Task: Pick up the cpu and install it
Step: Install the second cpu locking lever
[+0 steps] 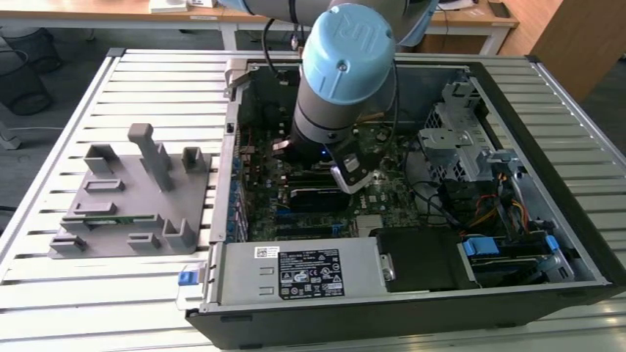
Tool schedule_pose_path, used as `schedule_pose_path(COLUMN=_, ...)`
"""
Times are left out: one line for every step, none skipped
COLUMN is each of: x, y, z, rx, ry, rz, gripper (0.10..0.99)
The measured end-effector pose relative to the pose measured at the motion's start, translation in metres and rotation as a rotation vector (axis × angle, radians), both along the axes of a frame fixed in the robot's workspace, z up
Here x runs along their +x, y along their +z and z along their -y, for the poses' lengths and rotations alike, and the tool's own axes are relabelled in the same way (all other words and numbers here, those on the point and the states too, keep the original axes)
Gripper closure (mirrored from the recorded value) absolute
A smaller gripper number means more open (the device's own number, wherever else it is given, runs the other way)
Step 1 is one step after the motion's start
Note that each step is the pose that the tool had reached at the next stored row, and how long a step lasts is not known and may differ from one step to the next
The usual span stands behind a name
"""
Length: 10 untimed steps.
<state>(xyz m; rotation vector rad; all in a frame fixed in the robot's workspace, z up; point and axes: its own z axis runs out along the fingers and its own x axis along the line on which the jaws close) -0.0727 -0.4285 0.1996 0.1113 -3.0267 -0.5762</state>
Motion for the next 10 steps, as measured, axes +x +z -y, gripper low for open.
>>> schedule_pose_path(x=0.0, y=0.0006, z=0.0, rx=0.001, ry=0.0, rz=0.0001, gripper=0.98)
schedule_pose_path(x=0.0001, y=0.0011, z=0.0, rx=0.002, ry=0.0, rz=0.0001, gripper=0.98)
schedule_pose_path(x=0.0001, y=0.0019, z=0.0, rx=0.004, ry=0.0, rz=0.0001, gripper=0.98)
schedule_pose_path(x=0.0001, y=0.0028, z=0.0, rx=0.006, ry=0.0, rz=0.0002, gripper=0.98)
schedule_pose_path(x=0.0001, y=0.004, z=0.0, rx=0.007, ry=0.0, rz=0.0001, gripper=0.98)
schedule_pose_path(x=0.0001, y=0.0052, z=0.0, rx=0.008, ry=0.0, rz=0.0001, gripper=0.98)
schedule_pose_path(x=0.0002, y=0.0065, z=0.0, rx=0.012, ry=0.0, rz=0.0, gripper=0.98)
schedule_pose_path(x=0.0002, y=0.0077, z=0.0, rx=0.016, ry=0.0, rz=0.0, gripper=0.98)
schedule_pose_path(x=0.0001, y=0.008, z=0.0, rx=0.018, ry=0.0, rz=0.0002, gripper=0.98)
schedule_pose_path(x=0.0001, y=0.008, z=0.0, rx=0.019, ry=0.0, rz=0.0003, gripper=0.98)
